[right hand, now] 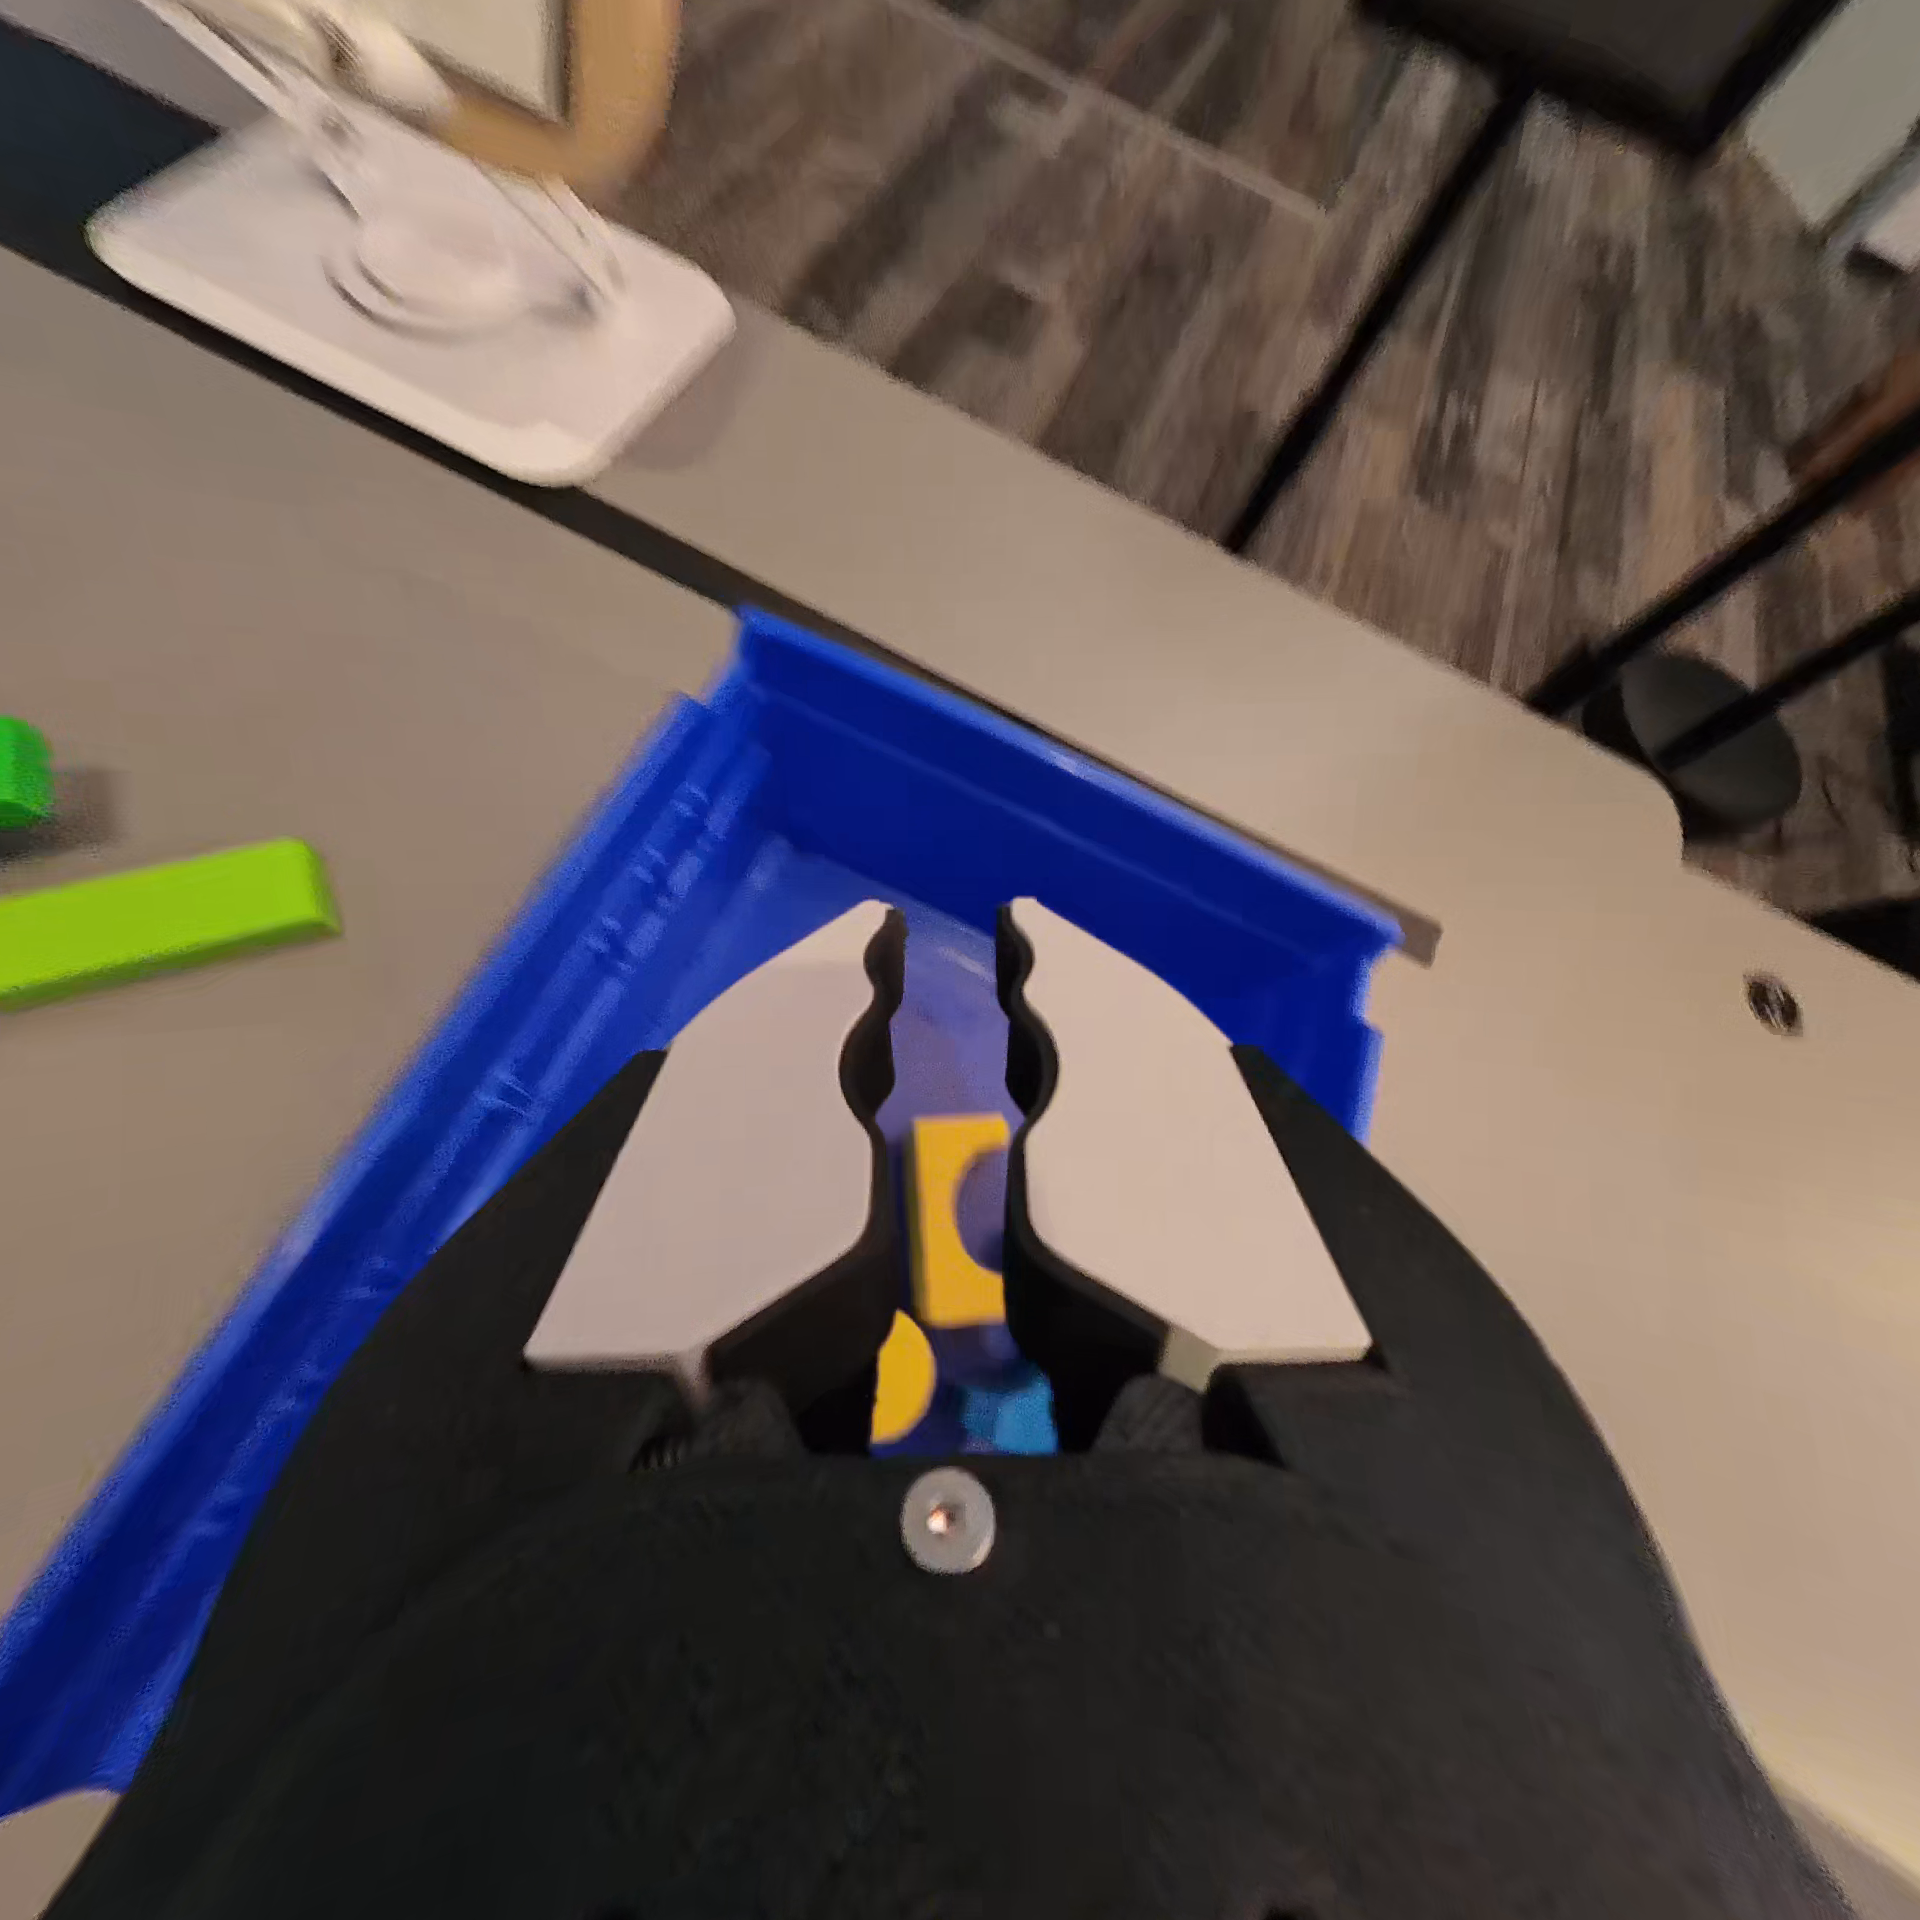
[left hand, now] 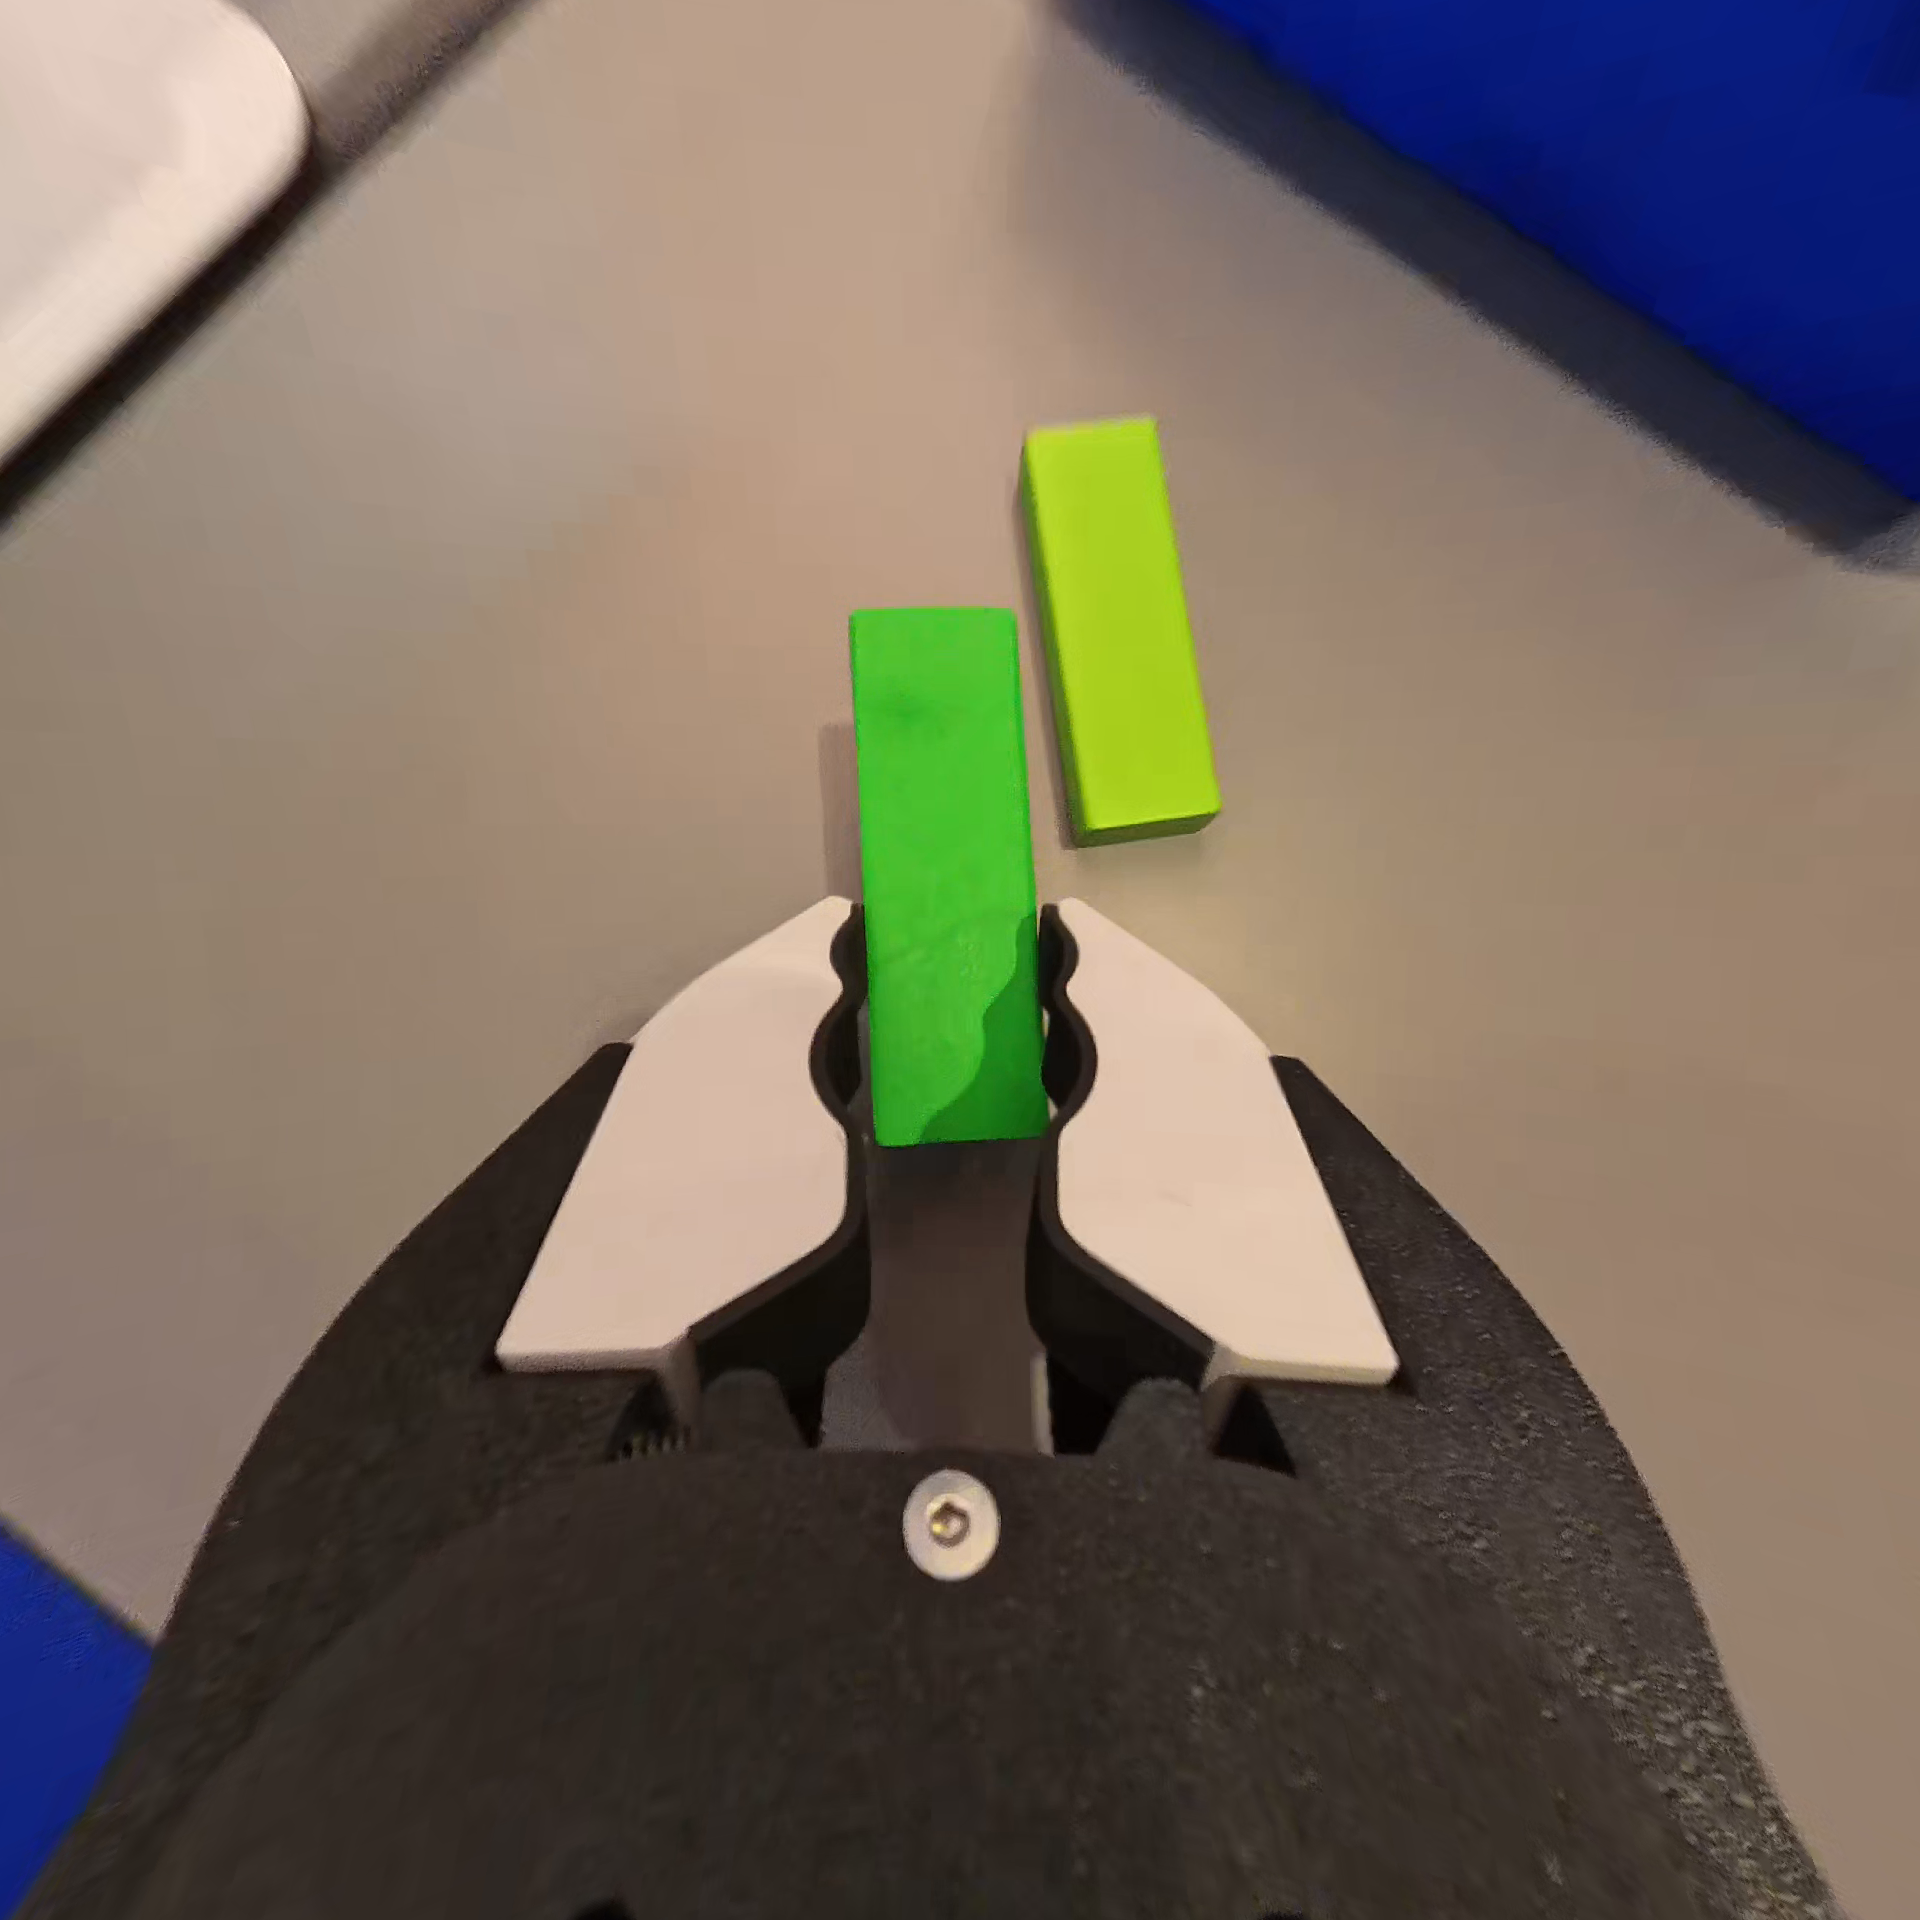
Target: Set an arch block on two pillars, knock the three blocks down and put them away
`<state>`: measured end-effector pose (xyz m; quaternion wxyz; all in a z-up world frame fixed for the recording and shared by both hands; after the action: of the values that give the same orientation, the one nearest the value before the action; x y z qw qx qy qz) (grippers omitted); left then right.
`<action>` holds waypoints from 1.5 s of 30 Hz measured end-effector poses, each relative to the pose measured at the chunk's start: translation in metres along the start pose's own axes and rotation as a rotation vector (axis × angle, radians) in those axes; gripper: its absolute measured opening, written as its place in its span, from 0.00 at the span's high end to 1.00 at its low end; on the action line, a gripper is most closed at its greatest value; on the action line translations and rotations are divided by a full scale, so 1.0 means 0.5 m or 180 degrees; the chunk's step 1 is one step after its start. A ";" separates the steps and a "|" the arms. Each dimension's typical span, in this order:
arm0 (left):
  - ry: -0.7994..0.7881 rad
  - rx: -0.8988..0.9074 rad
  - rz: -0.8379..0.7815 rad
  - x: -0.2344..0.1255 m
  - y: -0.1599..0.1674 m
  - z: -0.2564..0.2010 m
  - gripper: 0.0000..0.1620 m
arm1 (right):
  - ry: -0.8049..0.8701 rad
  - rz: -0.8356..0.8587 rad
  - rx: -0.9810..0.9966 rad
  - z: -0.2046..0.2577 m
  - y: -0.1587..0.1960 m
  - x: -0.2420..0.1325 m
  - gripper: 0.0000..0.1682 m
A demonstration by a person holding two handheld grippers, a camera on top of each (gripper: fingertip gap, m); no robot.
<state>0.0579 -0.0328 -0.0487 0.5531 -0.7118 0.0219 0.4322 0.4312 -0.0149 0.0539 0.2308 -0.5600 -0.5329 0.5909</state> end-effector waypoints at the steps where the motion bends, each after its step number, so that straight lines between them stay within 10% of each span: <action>1: 0.0030 0.0018 -0.0163 -0.026 -0.013 -0.004 0.81 | -0.0138 -0.0191 -0.0001 0.017 -0.017 -0.004 0.89; 6: 0.0303 0.0247 -0.1136 -0.173 -0.071 -0.038 0.81 | -0.1758 -0.1352 0.0057 0.155 -0.103 -0.024 0.87; 15: -0.0341 0.1012 -0.1532 -0.252 -0.096 -0.111 0.81 | -0.3077 -0.0873 0.1417 0.366 -0.142 0.024 0.73; 17: -0.0242 0.1039 -0.1426 -0.238 -0.089 -0.113 0.81 | -0.3490 -0.0860 0.1531 0.379 -0.139 0.024 0.99; 19: -0.0115 0.0953 -0.1441 -0.224 -0.085 -0.115 0.81 | -0.3740 -0.0781 0.1618 0.376 -0.137 0.023 1.00; 28: -0.0399 0.1219 -0.1442 -0.207 -0.085 -0.128 0.81 | -0.3038 -0.0412 0.1347 0.364 -0.122 0.037 0.64; 31: -0.0318 0.1198 -0.1520 -0.201 -0.081 -0.136 0.80 | -0.3738 -0.0065 0.1328 0.397 -0.113 0.049 0.88; 34: -0.0360 0.0996 -0.1310 -0.180 -0.073 -0.132 0.48 | -0.3541 -0.0373 0.1223 0.359 -0.137 0.028 0.90; 40: -0.0110 0.0490 -0.0599 -0.040 -0.018 -0.105 0.56 | -0.1575 -0.0488 0.0710 0.122 -0.108 -0.084 0.90; 45: -0.0316 0.0619 -0.0179 0.075 -0.001 -0.089 0.54 | -0.1198 0.0340 0.1461 -0.028 0.027 -0.095 0.90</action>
<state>0.1078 -0.0518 -0.0715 0.6319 -0.6329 0.0163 0.4472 0.4607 -0.0552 0.0644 0.2171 -0.4011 -0.3886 0.8006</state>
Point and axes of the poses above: each gripper's, where its closed fingertips meet, x out along the fingers, y out of its underside, z = x × y across the jaws, the point moved 10 cm from there along -x, back along the fingers, and after that the axes turned 10 degrees about -z, right-handed, at the moved point
